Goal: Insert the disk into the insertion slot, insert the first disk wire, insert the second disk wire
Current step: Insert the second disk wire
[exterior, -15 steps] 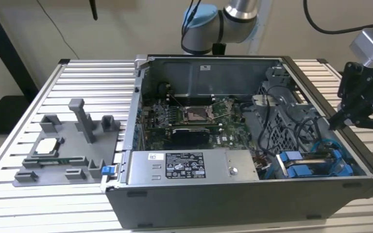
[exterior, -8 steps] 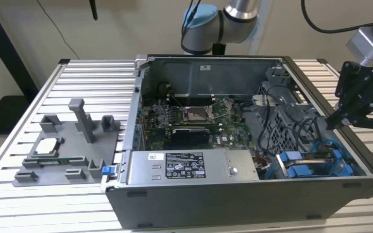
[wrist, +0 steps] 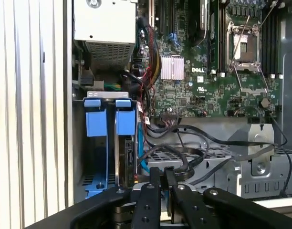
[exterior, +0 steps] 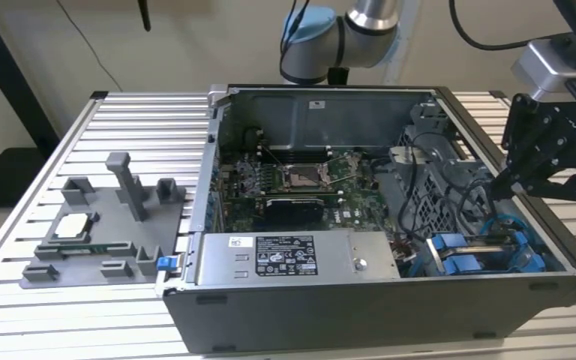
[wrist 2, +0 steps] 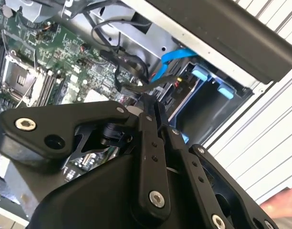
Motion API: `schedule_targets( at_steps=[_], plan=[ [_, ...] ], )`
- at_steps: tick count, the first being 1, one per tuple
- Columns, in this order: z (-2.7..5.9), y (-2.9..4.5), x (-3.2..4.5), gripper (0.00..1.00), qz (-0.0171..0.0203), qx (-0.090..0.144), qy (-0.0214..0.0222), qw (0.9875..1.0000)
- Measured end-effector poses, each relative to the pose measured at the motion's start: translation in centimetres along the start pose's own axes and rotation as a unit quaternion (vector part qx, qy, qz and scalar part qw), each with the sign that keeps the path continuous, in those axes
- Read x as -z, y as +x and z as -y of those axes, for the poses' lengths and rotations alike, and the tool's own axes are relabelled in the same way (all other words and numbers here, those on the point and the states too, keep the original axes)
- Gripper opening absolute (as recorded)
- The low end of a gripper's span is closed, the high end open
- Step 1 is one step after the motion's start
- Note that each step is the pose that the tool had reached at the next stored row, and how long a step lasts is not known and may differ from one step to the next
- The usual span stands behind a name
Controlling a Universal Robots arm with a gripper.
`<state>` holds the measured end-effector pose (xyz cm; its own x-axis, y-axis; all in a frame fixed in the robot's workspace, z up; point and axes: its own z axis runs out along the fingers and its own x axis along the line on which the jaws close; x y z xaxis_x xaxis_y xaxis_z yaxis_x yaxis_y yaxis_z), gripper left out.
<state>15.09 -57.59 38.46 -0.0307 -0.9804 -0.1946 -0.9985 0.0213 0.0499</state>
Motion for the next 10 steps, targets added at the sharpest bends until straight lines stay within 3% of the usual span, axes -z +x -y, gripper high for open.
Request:
schedule_targets(
  at_steps=[3,5,10],
  plan=[
    [-0.86,0.06,-0.03,0.0,-0.0001,0.0,0.0001,1.0],
    [-1.39,0.08,-0.07,0.0,-0.0021,0.0,0.0003,1.0],
    [-2.14,0.14,-0.31,0.0,-0.0154,0.0,0.0014,0.9999]
  ],
)
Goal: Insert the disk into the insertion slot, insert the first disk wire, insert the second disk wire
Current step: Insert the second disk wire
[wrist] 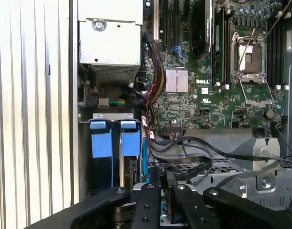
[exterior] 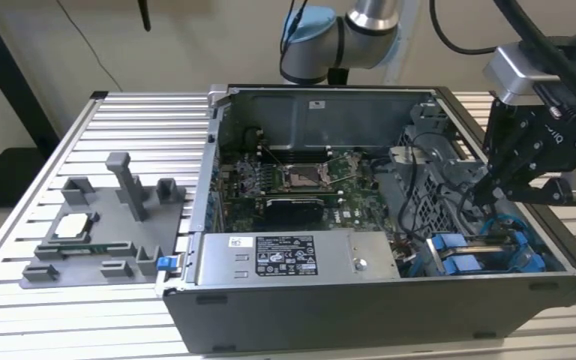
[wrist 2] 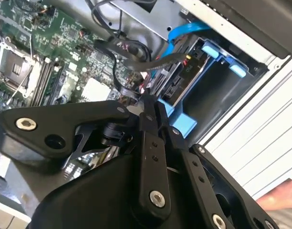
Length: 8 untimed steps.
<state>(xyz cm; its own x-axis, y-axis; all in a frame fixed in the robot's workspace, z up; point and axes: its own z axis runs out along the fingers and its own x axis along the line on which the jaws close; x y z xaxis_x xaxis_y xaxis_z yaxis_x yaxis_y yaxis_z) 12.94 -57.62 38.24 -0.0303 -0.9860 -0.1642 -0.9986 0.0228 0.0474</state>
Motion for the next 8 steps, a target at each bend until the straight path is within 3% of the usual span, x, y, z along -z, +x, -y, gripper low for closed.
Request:
schedule_targets(
  at_steps=[2,3,8],
  plan=[
    [-0.19,0.02,-0.11,0.0,-0.0048,0.0,0.0012,1.0],
    [-0.26,0.04,-0.2,0.0,-0.0054,0.0,0.003,1.0],
    [-0.55,0.15,-0.67,0.0,-0.0052,0.003,0.0203,0.9998]
  ],
)
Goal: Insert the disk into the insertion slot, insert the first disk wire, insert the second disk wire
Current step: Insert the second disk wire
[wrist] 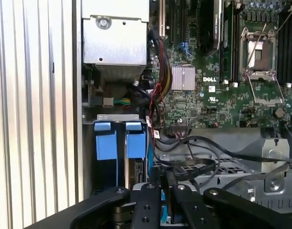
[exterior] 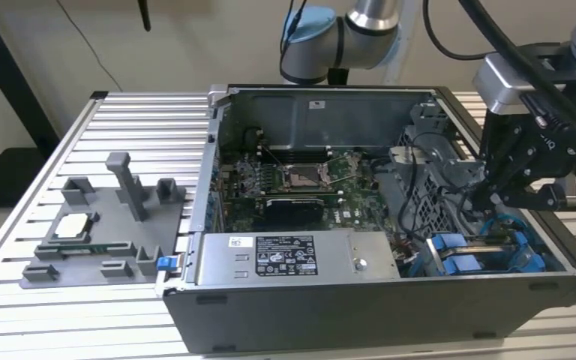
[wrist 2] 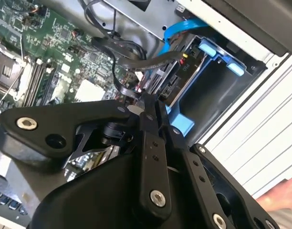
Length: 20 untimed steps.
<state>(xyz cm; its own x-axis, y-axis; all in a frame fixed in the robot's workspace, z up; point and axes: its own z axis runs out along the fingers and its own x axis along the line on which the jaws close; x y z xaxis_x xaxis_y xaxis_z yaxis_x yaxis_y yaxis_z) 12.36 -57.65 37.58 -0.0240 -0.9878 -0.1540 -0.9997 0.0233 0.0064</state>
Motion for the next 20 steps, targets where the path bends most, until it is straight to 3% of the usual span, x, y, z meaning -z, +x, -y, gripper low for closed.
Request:
schedule_targets(
  at_steps=[2,4,14,20],
  plan=[
    [-0.04,0.09,-0.21,0.0,0.0002,0.001,0.0058,1.0],
    [-0.04,0.11,-0.29,0.0,0.0001,0.001,0.0087,1.0],
    [-0.04,0.23,-0.49,0.0,0.0019,0.001,0.0091,1.0],
    [-0.02,0.78,-0.95,0.0,0.0034,0.0,0.0096,0.9999]
  ],
)
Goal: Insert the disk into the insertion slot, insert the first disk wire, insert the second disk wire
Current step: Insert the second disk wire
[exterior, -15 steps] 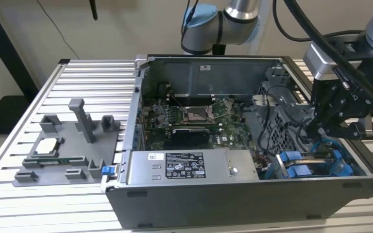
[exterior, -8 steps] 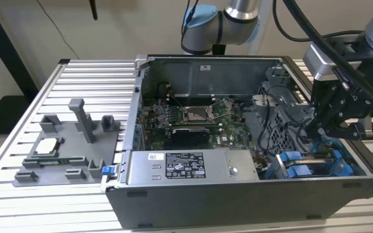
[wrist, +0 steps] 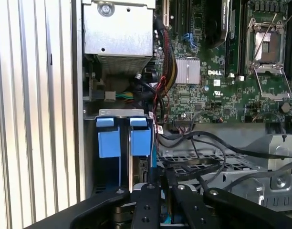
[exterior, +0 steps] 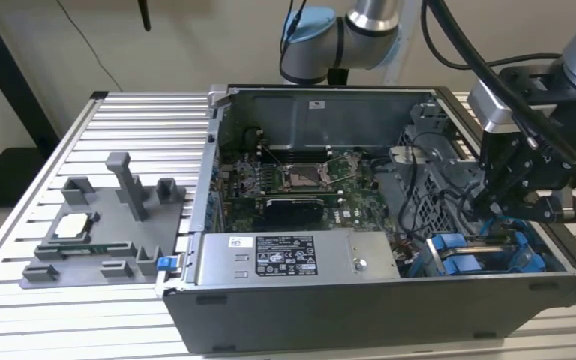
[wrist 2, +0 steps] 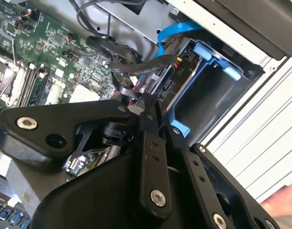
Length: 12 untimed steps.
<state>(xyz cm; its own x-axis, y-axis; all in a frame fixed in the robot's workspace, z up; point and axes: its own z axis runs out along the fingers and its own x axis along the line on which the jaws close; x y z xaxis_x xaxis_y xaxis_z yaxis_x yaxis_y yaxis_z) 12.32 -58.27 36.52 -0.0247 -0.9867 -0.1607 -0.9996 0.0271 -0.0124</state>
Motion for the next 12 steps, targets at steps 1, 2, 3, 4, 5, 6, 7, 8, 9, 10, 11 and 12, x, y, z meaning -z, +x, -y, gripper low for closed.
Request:
schedule_targets(
  at_steps=[1,2,3,4,5,6,7,8,9,10,11,12],
  plan=[
    [0.0,0.14,-0.06,0.0,-0.0001,-0.001,0.0001,1.0],
    [0.01,0.31,-0.13,0.0,-0.0001,-0.001,0.0002,1.0],
    [0.01,0.49,-0.23,0.0,0.0,-0.002,0.0003,1.0],
    [0.02,0.63,-0.32,0.0,0.0,-0.002,0.0005,1.0],
    [0.02,0.74,-0.43,0.0,0.0001,-0.002,0.0006,1.0],
    [0.02,0.83,-0.54,0.0,0.0001,-0.003,0.0006,1.0],
    [0.05,0.91,-0.65,0.0,0.0,-0.003,0.0007,1.0],
    [0.1,0.97,-0.77,0.0,0.0,-0.003,0.0007,1.0],
    [0.18,1.02,-0.88,0.0,0.0,-0.003,0.0007,1.0],
    [0.29,1.05,-1.0,0.0,0.0,-0.003,0.0007,1.0],
    [0.38,1.07,-1.11,0.0,0.0,-0.003,0.0008,1.0],
    [0.44,1.08,-1.2,0.0,0.0,-0.003,0.001,1.0]
  ],
)
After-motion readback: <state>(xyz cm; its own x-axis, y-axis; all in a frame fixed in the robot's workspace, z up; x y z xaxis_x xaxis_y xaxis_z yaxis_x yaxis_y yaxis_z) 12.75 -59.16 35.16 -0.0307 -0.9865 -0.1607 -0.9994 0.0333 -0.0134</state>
